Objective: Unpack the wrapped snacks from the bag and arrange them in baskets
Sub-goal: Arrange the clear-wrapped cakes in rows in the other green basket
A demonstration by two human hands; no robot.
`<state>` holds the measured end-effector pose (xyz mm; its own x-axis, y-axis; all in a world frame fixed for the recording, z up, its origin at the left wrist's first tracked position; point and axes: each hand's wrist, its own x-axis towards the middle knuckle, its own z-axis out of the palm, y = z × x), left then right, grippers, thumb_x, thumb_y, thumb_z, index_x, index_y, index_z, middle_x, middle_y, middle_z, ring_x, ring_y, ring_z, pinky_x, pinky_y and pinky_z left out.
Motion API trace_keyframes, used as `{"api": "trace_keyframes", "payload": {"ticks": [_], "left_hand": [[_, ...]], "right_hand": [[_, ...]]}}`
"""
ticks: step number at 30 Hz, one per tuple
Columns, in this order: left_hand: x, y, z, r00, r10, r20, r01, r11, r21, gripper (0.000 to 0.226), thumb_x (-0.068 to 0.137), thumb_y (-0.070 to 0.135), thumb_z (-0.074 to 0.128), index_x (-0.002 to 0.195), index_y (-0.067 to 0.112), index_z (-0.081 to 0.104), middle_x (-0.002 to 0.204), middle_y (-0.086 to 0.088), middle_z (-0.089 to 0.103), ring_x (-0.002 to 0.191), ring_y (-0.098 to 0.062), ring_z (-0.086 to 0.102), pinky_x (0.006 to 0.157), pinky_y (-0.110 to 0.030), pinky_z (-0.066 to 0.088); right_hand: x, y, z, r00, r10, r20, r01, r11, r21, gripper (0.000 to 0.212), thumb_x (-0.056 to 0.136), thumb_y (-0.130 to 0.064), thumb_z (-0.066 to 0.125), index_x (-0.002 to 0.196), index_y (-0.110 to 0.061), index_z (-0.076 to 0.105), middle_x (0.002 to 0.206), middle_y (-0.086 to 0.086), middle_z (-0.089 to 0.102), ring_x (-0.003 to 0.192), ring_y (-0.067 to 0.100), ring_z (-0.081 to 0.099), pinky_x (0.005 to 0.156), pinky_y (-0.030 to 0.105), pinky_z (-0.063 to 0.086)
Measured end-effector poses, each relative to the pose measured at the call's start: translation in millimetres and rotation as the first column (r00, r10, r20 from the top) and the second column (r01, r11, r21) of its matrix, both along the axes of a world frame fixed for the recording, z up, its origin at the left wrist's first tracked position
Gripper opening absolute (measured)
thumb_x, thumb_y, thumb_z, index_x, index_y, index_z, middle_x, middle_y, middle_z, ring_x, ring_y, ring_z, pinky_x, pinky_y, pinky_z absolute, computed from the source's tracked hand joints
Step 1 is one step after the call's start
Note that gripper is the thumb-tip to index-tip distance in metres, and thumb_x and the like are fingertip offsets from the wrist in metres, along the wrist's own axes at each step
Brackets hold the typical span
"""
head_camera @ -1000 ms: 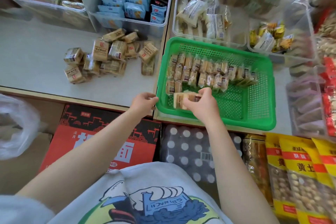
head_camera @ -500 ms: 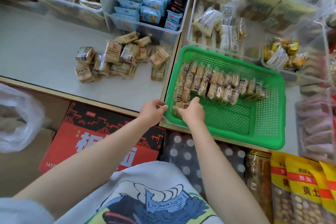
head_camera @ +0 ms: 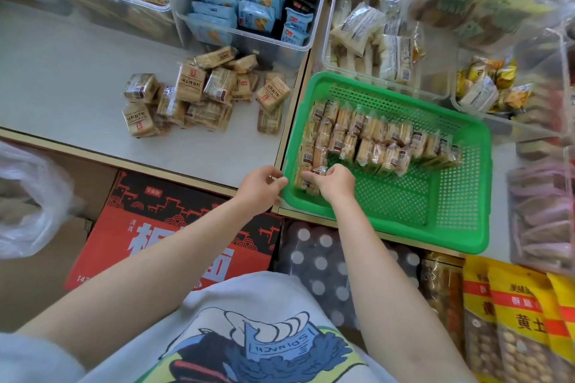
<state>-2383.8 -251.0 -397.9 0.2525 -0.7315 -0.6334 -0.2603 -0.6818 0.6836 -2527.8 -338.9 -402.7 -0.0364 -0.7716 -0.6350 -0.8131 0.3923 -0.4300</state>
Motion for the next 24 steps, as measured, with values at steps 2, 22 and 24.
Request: {"api": "trace_keyframes", "payload": {"ticks": [2, 22, 24], "left_hand": [[0.9, -0.2, 0.5, 1.0, -0.005, 0.0, 0.005, 1.0, -0.006, 0.019, 0.102, 0.03, 0.055, 0.117, 0.017, 0.059, 0.089, 0.004, 0.068, 0.065, -0.006, 0.067, 0.056, -0.022, 0.046], [127.7, 43.7, -88.9, 0.762, -0.315, 0.566, 0.244, 0.949, 0.2, 0.07, 0.101, 0.06, 0.024, 0.16, 0.032, 0.0, 0.166, 0.001, -0.016, 0.153, -0.021, -0.018, 0.125, -0.046, -0.006], [130.5, 43.5, -95.2, 0.765, -0.292, 0.574, 0.228, 0.956, 0.183, 0.07, 0.1, 0.062, 0.02, 0.16, 0.034, -0.002, 0.165, 0.004, -0.02, 0.151, -0.019, -0.022, 0.124, -0.045, -0.008]], "right_hand": [[2.0, -0.3, -0.3, 1.0, 0.0, -0.009, 0.0, 1.0, 0.017, 0.055, 0.076, -0.056, 0.079, 0.079, -0.015, 0.042, 0.075, -0.002, 0.043, 0.063, 0.014, 0.038, 0.053, 0.03, 0.031], [123.5, -46.4, 41.6, 0.925, 0.269, 0.269, -0.181, 0.933, -0.311, 0.028, 0.087, -0.036, 0.073, 0.105, -0.018, 0.06, 0.108, 0.002, 0.062, 0.094, 0.016, 0.059, 0.082, 0.03, 0.052], [140.8, -60.5, 28.3, 0.926, 0.301, 0.227, -0.218, 0.919, -0.328, 0.032, 0.087, -0.026, 0.07, 0.115, -0.022, 0.057, 0.117, 0.005, 0.057, 0.099, 0.017, 0.055, 0.085, 0.027, 0.049]]}}
